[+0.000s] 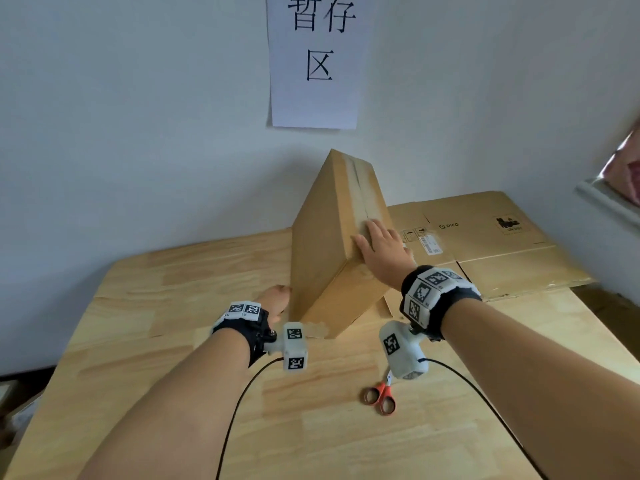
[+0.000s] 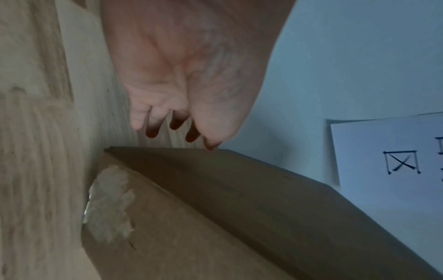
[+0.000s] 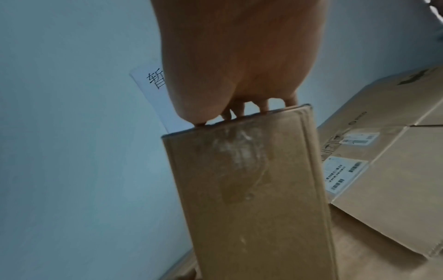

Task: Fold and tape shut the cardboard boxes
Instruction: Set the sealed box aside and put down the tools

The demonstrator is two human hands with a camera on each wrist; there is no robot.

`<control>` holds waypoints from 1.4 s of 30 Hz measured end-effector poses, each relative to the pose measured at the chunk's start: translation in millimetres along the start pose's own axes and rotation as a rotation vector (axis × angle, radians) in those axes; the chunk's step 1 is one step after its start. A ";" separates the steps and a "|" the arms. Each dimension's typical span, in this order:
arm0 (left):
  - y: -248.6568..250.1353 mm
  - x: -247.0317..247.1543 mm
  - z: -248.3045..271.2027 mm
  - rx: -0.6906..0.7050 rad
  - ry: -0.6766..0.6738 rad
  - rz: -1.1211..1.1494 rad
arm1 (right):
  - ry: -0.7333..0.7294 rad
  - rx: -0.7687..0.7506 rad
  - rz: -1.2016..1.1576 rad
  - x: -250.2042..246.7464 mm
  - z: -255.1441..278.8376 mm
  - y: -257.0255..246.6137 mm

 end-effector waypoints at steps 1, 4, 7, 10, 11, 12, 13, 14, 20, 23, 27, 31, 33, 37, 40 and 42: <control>-4.6 3.3 -4.3 -0.013 -0.016 -0.012 | -0.007 0.061 -0.022 -1.2 -2.1 6.2; -17.3 11.2 -13.5 -0.057 -0.029 0.019 | -0.047 0.216 -0.097 -1.1 -8.6 28.9; -25.9 8.8 -22.6 -0.098 0.029 0.031 | -0.044 0.289 -0.178 -1.1 -14.6 50.5; -28.9 7.5 -25.6 -0.138 0.030 0.026 | -0.126 0.382 -0.224 6.7 -19.3 69.7; -28.7 7.1 -24.7 -0.150 0.039 0.036 | -0.184 0.427 -0.231 11.4 -18.3 76.5; -25.6 6.0 -21.1 -0.155 0.049 0.040 | -0.230 0.455 -0.235 14.7 -15.9 81.3; -22.4 4.9 -18.2 -0.155 0.061 0.040 | -0.277 0.474 -0.189 17.5 -12.0 85.9; -21.1 3.3 -17.1 -0.152 0.072 0.047 | -0.286 0.482 -0.150 18.0 -8.9 91.2; 3.4 -16.1 -12.4 -0.020 0.153 0.170 | -0.252 0.557 0.002 21.0 15.5 110.3; 18.0 -21.1 -9.8 0.051 0.148 0.137 | -0.276 0.476 0.110 35.6 21.1 105.3; 18.5 -7.7 -11.6 0.075 0.120 0.154 | -0.260 0.547 -0.076 54.7 19.4 114.0; 7.6 -13.6 -14.5 0.084 0.290 -0.060 | -0.260 0.625 -0.262 76.5 15.7 136.3; 2.7 -19.4 -18.4 0.086 0.323 -0.142 | -0.247 0.608 -0.335 82.7 8.4 147.5; 3.9 -28.1 -27.6 0.089 0.352 -0.183 | -0.305 0.616 -0.459 88.5 14.3 150.9; 8.4 -30.0 -32.7 0.100 0.362 -0.104 | -0.305 0.612 -0.507 89.9 16.5 151.5; 8.4 -24.6 -33.1 0.065 0.278 -0.145 | -0.299 0.612 -0.554 90.9 16.4 150.6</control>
Point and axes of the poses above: each hand's wrist, its own z-axis away from the middle knuckle, its own x-axis out of the palm, y = z × x, the point moved 8 cm from there along -z, towards the middle knuckle, and after that the axes turned 8 degrees about x, right-handed, at the moved point
